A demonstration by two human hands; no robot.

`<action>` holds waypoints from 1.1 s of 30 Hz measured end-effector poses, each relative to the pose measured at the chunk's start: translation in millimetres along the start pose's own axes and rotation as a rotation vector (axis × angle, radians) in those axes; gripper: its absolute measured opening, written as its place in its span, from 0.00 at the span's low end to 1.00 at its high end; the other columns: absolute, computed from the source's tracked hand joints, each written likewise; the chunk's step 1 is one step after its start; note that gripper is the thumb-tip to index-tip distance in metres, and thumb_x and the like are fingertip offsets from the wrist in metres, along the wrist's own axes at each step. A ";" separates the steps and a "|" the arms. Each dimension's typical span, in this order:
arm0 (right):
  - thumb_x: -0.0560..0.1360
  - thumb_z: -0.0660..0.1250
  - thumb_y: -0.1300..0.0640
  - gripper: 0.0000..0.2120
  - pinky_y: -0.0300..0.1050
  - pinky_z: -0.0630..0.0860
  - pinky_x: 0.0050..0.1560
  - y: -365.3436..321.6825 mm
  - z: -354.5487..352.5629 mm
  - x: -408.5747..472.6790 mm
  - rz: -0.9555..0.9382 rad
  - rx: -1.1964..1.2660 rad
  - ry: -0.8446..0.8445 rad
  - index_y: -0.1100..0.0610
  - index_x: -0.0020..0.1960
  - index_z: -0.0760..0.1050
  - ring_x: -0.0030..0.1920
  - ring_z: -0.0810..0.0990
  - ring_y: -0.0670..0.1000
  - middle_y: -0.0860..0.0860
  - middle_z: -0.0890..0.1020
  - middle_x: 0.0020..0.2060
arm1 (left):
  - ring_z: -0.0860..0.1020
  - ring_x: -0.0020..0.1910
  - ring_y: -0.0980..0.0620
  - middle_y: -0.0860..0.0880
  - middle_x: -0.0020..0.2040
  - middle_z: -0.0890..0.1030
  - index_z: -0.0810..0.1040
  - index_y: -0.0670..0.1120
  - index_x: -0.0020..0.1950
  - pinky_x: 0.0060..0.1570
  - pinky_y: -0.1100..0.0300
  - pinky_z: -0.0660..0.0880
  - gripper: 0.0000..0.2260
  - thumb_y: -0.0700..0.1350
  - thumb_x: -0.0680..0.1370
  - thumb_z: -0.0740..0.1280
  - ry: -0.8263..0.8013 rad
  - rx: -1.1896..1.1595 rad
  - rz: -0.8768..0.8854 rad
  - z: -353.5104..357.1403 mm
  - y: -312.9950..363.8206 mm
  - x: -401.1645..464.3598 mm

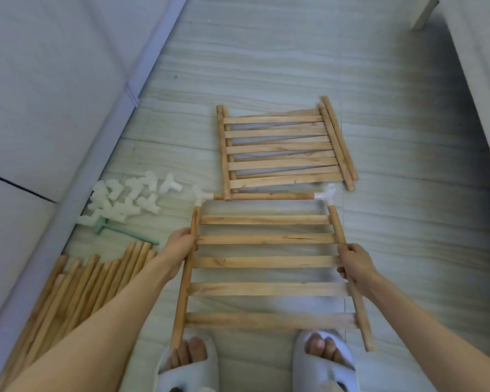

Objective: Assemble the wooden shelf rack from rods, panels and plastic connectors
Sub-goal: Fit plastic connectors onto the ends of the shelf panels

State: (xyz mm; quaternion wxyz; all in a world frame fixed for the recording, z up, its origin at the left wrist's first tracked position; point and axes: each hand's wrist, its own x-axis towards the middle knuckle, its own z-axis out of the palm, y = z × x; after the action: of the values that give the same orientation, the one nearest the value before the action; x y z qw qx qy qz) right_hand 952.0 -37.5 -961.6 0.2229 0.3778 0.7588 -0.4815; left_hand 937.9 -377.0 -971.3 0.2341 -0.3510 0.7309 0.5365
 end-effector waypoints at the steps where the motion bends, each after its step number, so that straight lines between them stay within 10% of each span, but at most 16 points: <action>1: 0.81 0.55 0.57 0.12 0.44 0.67 0.31 -1.4 2.0 4.8 -0.001 0.016 -0.004 0.63 0.59 0.68 0.31 0.69 0.52 0.55 0.71 0.36 | 0.73 0.39 0.49 0.45 0.38 0.75 0.75 0.48 0.42 0.39 0.58 0.70 0.13 0.34 0.78 0.55 -0.003 -0.003 0.010 0.8 0.9 5.7; 8: 0.80 0.57 0.57 0.13 0.42 0.68 0.31 -21.2 13.1 29.8 -0.061 0.004 -0.059 0.64 0.60 0.71 0.33 0.70 0.51 0.53 0.72 0.37 | 0.77 0.38 0.52 0.49 0.39 0.79 0.78 0.44 0.50 0.35 0.63 0.75 0.14 0.33 0.77 0.55 -0.040 -0.081 0.016 -0.3 12.6 31.1; 14: 0.79 0.58 0.55 0.13 0.57 0.75 0.53 -38.3 23.9 40.6 -0.040 -0.134 -0.077 0.63 0.56 0.73 0.44 0.70 0.55 0.54 0.72 0.44 | 0.75 0.50 0.55 0.51 0.54 0.77 0.70 0.44 0.66 0.44 0.65 0.73 0.18 0.35 0.78 0.54 -0.045 0.002 0.128 0.2 21.4 40.2; 19: 0.78 0.59 0.56 0.11 0.47 0.68 0.42 -26.5 35.2 31.5 -0.149 -0.350 0.000 0.64 0.55 0.70 0.44 0.73 0.58 0.58 0.73 0.46 | 0.64 0.70 0.51 0.50 0.72 0.65 0.56 0.46 0.77 0.59 0.65 0.60 0.26 0.34 0.79 0.53 -0.098 0.092 0.136 -3.8 0.0 33.0; 23: 0.79 0.57 0.57 0.09 0.47 0.66 0.35 -25.5 40.6 23.4 -0.098 -0.440 -0.007 0.64 0.48 0.69 0.37 0.70 0.55 0.60 0.71 0.46 | 0.68 0.58 0.60 0.58 0.64 0.71 0.62 0.46 0.75 0.48 0.79 0.65 0.24 0.34 0.79 0.55 -0.088 0.084 0.168 -9.8 -14.8 26.2; 28: 0.80 0.57 0.54 0.26 0.54 0.61 0.68 -23.9 55.4 5.3 -0.386 -0.887 0.030 0.61 0.74 0.55 0.71 0.59 0.61 0.59 0.56 0.74 | 0.72 0.63 0.49 0.47 0.66 0.73 0.68 0.43 0.70 0.60 0.58 0.71 0.18 0.36 0.80 0.56 0.049 0.147 0.184 -27.0 -23.9 23.9; 33: 0.81 0.54 0.49 0.28 0.55 0.53 0.73 -26.8 91.5 -4.1 -0.742 -1.213 -0.235 0.51 0.77 0.48 0.76 0.44 0.55 0.53 0.43 0.77 | 0.71 0.59 0.46 0.41 0.66 0.67 0.64 0.41 0.70 0.58 0.58 0.67 0.21 0.34 0.77 0.58 0.462 0.258 0.289 -59.5 -12.1 39.8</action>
State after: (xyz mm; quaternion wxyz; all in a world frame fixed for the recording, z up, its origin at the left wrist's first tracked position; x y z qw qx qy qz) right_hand 931.0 -127.9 -983.6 0.2954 -0.1494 0.9419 -0.0565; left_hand 923.6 -446.0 -988.7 0.0254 -0.3235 0.8693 0.3728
